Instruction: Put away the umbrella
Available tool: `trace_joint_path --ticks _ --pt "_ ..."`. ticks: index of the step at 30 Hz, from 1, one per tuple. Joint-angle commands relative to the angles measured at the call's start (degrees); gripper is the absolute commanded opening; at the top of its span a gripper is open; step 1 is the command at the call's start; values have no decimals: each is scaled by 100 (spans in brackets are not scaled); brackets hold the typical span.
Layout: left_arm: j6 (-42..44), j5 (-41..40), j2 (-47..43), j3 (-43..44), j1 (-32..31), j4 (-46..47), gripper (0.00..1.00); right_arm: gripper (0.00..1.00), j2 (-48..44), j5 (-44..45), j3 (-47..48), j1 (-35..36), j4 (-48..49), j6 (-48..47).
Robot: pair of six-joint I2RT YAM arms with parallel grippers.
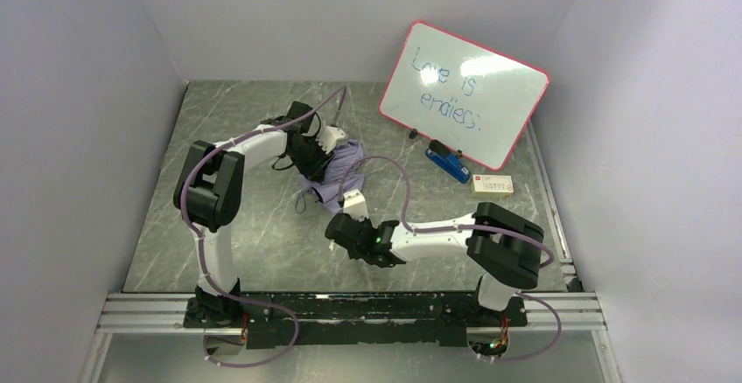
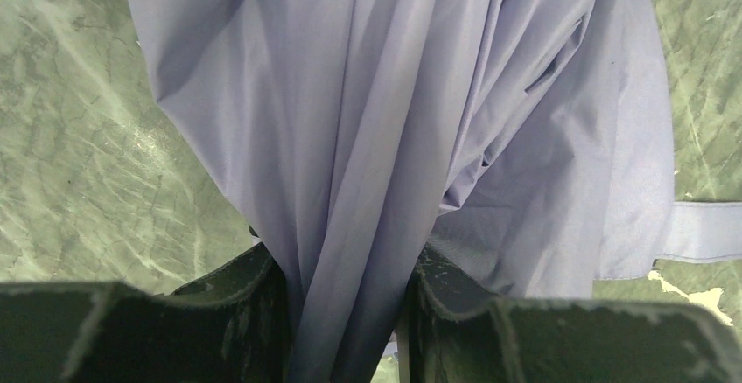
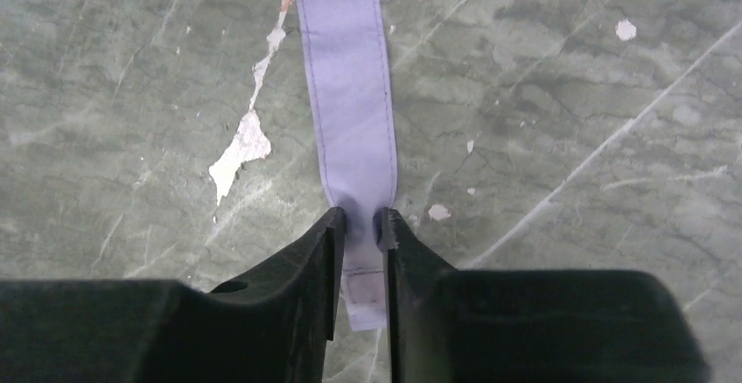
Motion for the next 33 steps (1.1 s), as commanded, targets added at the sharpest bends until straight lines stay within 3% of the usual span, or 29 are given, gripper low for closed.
trace_joint_path --ticks 1,8,17,24,33 --pt "133 -846 121 -98 179 -214 5 21 419 -818 -359 -238 -345 33" --pt "114 -825 110 -44 174 -262 5 0 760 -592 -121 -278 -582 -181" --pt "193 -882 22 -53 178 -301 5 0 253 -6 -414 -800 -1211 -168" --pt "193 -793 35 47 179 -345 5 0 -264 -463 -627 -1756 -1530 -540" --pt "46 -693 163 339 383 -372 5 0 -447 -1127 -730 -1810 -2081 -509"
